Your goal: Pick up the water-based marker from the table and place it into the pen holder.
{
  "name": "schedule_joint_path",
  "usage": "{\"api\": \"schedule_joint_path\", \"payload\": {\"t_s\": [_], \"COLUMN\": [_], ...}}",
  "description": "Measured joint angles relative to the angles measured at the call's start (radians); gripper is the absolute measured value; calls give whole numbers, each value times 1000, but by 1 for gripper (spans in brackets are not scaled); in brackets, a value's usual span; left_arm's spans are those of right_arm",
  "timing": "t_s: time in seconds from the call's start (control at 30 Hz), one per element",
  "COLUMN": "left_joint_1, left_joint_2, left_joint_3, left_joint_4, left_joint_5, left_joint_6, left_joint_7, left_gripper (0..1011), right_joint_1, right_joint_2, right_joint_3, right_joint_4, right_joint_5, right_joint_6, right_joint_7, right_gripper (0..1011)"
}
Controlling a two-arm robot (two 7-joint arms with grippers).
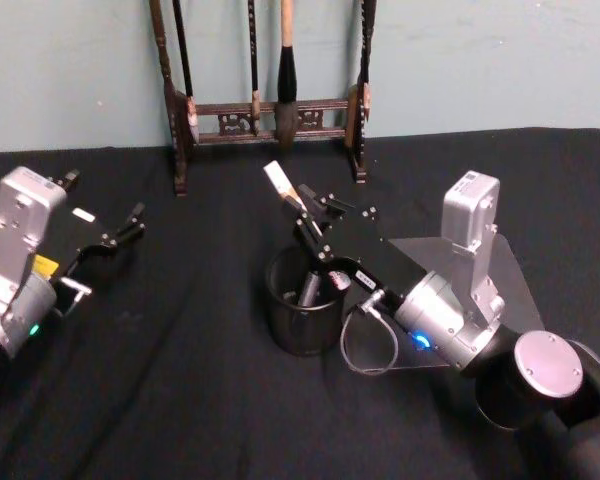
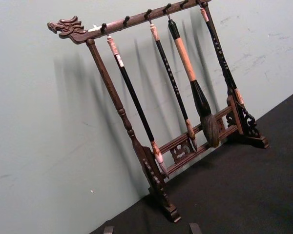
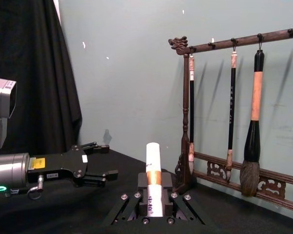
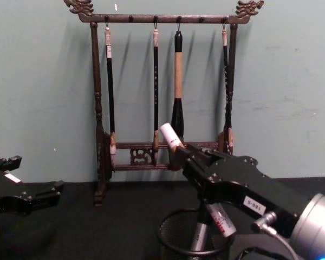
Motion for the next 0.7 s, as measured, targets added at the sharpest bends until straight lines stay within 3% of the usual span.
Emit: {"api": "schedule_joint_path", "payload": {"t_s": [0.7], "left_joint_1": [0], "left_joint_2": [0], "left_joint_3": [0], "left_joint_4": [0], "left_joint_5": [0], "left_joint_6": [0], "left_joint_7": [0], "left_gripper": [1001], "right_joint_1": [34], "right_joint_2": [-30], "right_joint_3": [-26], "right_joint_4": [67], "right_joint_5": [-34], "right_joint_6": [-24], "right_joint_7": [-1], "right_gripper": [168]}}
